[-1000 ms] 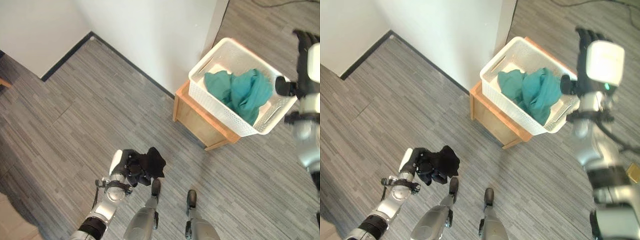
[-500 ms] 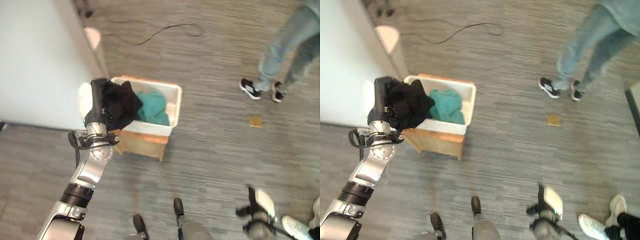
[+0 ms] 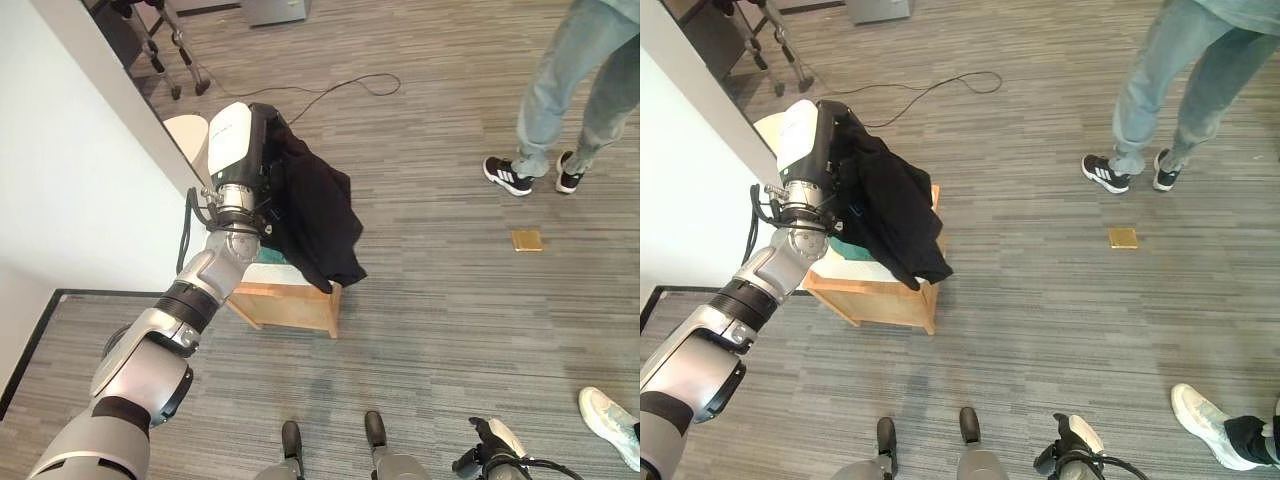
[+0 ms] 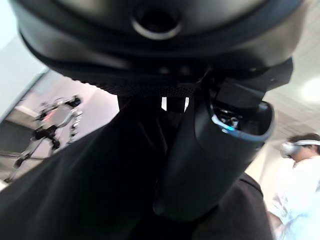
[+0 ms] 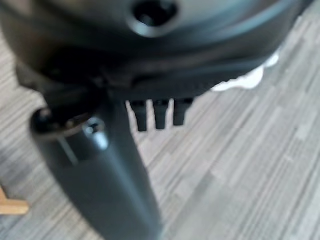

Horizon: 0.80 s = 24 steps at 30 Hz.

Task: Pick up bed clothes into laundry basket.

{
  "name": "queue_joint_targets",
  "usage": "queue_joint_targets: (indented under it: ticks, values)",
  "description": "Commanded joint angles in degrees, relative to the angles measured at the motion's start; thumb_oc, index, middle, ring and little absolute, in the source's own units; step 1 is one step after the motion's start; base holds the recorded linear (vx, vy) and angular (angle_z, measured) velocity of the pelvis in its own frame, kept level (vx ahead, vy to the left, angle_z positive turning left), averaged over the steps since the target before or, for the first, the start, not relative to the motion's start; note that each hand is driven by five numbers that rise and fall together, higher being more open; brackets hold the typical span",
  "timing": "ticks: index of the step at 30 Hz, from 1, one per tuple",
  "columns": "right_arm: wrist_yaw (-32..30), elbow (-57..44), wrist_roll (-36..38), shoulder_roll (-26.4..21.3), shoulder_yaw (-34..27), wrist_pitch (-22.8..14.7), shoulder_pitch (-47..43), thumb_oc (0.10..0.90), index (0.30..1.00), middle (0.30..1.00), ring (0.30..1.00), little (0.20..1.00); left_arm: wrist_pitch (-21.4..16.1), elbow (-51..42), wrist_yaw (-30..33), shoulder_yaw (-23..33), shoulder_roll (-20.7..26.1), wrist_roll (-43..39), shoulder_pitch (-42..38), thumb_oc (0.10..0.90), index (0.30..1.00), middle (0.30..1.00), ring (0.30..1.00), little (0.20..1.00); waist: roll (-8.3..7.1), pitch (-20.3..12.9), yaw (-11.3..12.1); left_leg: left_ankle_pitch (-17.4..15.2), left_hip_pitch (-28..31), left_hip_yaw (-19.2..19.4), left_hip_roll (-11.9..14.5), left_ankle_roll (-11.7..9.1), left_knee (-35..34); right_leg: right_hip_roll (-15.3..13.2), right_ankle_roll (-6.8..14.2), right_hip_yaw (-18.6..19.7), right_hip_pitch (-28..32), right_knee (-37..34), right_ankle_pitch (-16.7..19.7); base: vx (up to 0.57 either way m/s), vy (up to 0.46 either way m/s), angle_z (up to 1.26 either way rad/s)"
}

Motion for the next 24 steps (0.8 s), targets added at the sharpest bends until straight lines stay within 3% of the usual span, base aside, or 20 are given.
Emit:
queue_joint_targets:
  ticks: [1, 6, 14, 19, 24]
  values:
    - [-1.05, -0.16, 3.15, -2.8, 0.35, 0.16, 3.64, 0.8, 0.9, 0.9, 0.9, 0.9, -1.55, 3.72, 4.13, 1.59, 2.66, 3.08, -13.66, 0.4, 0.3, 0.3, 0.3, 0.3, 1.2, -2.17, -1.73, -1.16, -0.91, 1.34, -0.31, 1.84, 0.35, -0.97, 8.14, -0.08, 5.59, 0.73, -9.05, 0.11, 0.056, -0.33]
    - [-1.61, 2.1, 5.53, -2.43, 0.88, 0.23, 1.49, 0.8, 0.9, 0.9, 0.9, 0.9, -1.0, 12.37, 4.02, -3.16, 1.7, 3.49, -21.19, 0.4, 0.3, 0.3, 0.3, 0.3, 1.49, -2.79, -2.84, -1.9, -0.3, 2.53, -0.56, 2.04, 0.35, -1.55, 8.76, 0.7, 4.93, 0.43, -8.63, 0.08, 0.072, -0.16]
    - [-1.27, 4.74, 7.25, -3.99, 0.75, 0.25, -0.84, 0.8, 0.9, 0.9, 0.9, 0.9, -0.21, 18.53, 3.4, -6.44, -1.21, 6.28, -25.23, 0.4, 0.3, 0.3, 0.3, 0.3, 0.96, -3.08, -2.81, -2.55, -1.28, 3.18, -0.92, 2.36, 0.35, -2.59, 9.77, 0.21, 3.11, 0.24, -7.99, 0.04, 0.069, -0.01]
    - [-1.03, 6.39, 8.47, -4.73, 0.89, 0.23, -2.32, 0.8, 0.9, 0.9, 0.9, 0.9, 0.16, 23.31, 4.16, -9.3, 2.45, 6.24, -31.83, 0.4, 0.3, 0.3, 0.3, 0.3, 0.83, -3.6, -2.61, -3.01, -2.12, 3.66, -1.17, 2.62, 0.35, -3.28, 10.69, -0.06, 1.44, 0.24, -7.28, 0.01, 0.063, -0.01]
    - [-0.71, 6.3, 8.98, -4.95, 0.39, -0.08, -2.24, 0.8, 0.9, 0.9, 0.9, 0.9, 0.64, 20.67, 4.82, -10.46, 7.56, 7.26, -34.63, 0.4, 0.3, 0.3, 0.3, 0.3, 1.08, -3.45, -2.35, -3.53, -2.15, 3.8, -1.56, 2.98, 0.35, -3.88, 11.16, -0.23, 1.0, 0.24, -6.96, 0.0, 0.056, -0.01]
